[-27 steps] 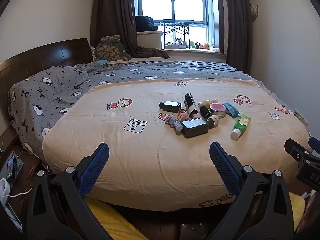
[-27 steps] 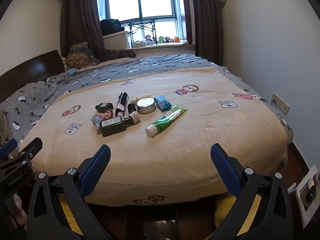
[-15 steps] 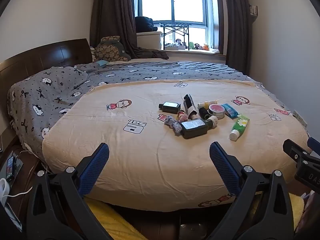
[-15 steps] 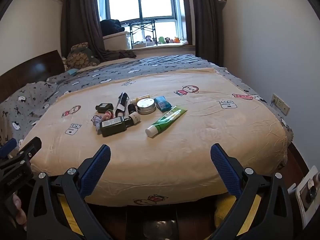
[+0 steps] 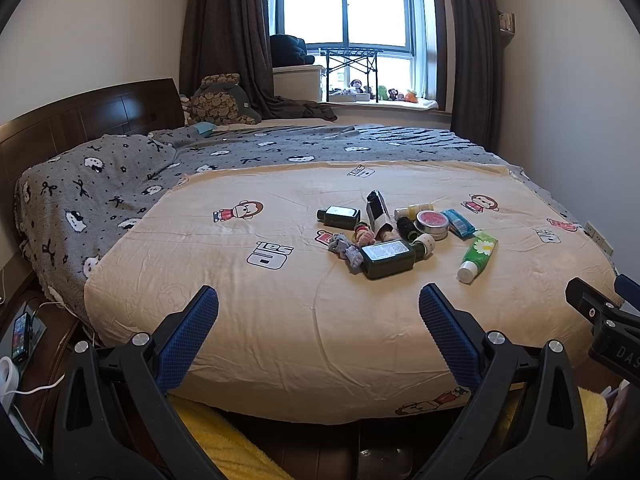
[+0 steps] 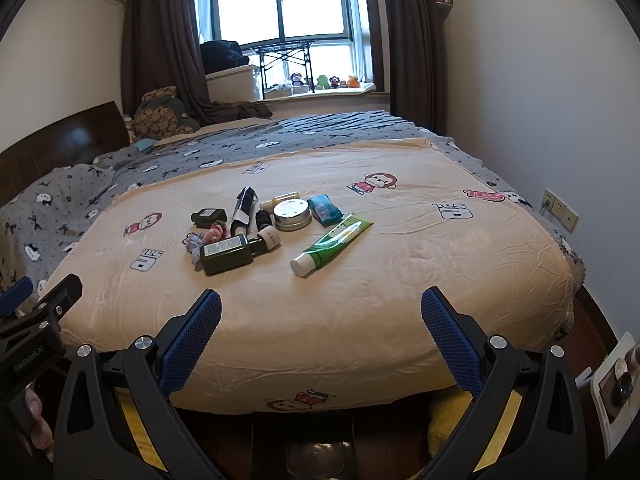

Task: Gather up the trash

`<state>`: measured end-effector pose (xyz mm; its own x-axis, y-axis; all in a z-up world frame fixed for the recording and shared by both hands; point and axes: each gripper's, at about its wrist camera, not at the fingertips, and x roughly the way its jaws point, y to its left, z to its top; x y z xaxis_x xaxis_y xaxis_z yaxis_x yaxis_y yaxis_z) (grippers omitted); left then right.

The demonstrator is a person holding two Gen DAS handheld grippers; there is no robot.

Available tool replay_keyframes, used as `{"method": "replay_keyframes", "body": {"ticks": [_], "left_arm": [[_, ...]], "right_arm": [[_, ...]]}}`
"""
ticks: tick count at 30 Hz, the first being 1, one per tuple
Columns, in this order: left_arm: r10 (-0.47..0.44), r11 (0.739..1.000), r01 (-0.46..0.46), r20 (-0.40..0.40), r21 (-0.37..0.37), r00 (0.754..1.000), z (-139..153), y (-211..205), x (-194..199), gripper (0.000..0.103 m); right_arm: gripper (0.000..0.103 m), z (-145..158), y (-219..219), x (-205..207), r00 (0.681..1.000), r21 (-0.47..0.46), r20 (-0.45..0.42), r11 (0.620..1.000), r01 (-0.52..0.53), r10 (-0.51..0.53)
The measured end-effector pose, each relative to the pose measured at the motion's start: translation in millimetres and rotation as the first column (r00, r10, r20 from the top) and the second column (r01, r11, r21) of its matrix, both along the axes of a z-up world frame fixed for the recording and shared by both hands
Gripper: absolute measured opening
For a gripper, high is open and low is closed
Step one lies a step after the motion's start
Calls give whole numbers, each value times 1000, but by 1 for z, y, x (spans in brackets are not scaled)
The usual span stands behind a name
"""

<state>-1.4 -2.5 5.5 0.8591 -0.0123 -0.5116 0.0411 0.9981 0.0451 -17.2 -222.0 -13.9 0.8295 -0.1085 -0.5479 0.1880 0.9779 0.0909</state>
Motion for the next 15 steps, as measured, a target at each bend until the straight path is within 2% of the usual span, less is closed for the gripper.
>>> {"method": "replay_keyframes", "body": {"ticks": [15], "left_arm": [[-7,1000,7,15,-1,1000,9,-1,1,95]], "right_arm": [[100,3,-4,0,1000,-13,13,1000,-8,8]]}}
